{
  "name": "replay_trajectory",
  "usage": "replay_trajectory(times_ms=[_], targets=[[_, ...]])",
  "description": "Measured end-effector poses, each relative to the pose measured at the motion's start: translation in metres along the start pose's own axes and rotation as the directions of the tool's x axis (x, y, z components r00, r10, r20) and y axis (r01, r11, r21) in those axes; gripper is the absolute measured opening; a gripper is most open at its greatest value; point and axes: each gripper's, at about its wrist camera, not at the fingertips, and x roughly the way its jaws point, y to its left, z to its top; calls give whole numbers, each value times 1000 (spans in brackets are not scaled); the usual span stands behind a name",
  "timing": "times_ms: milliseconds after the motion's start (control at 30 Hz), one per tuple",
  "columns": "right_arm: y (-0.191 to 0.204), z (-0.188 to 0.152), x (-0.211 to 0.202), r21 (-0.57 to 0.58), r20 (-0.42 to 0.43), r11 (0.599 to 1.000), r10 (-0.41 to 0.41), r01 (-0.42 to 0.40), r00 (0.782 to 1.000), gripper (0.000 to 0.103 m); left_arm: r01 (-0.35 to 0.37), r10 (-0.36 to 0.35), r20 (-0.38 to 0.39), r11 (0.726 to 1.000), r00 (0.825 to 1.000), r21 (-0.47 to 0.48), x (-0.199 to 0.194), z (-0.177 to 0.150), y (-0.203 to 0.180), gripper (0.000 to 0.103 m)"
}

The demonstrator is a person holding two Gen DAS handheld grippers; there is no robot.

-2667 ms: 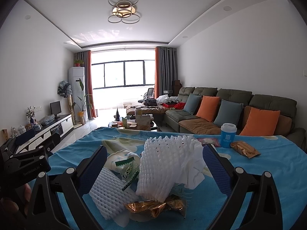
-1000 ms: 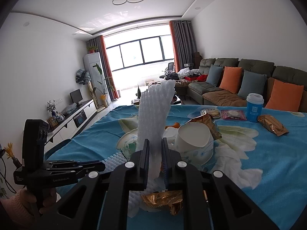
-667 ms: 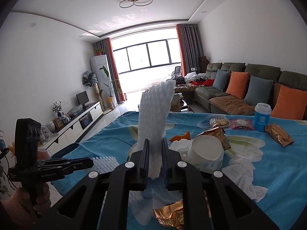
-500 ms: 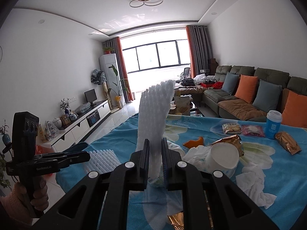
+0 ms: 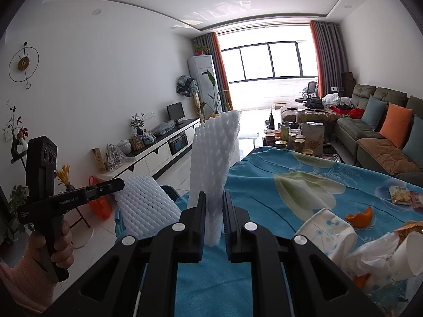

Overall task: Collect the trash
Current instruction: 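Carry both foam pieces over the teal bin and open both tools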

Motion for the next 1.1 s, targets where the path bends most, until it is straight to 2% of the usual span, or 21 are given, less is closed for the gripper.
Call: replay_trajectory(times_ms=[100,300,467,700,933,1100], targets=[[13,8,23,-13,-26,998,55,-55,998,11,-74,75,13,996,997,-42,-5,6,29,15],[40,21,73,-18,-101,988,154,-156,983,11,-194,196,12,977,981,-93,-10,16,78,15],[65,27,108,-27,-153,980,193,-199,969,11,-272,273,-3,956,962,-111,-11,19,109,15],[89,26,153,-31,-243,974,209,-223,947,11,-332,327,-63,937,943,-104,-2,10,136,15],[108,15,190,-73,-343,974,176,-213,923,11,-368,358,-130,927,925,-67,42,-1,140,16],[117,7,209,-89,-409,975,151,-203,900,12,-370,358,-160,927,920,-54,62,-6,138,16]])
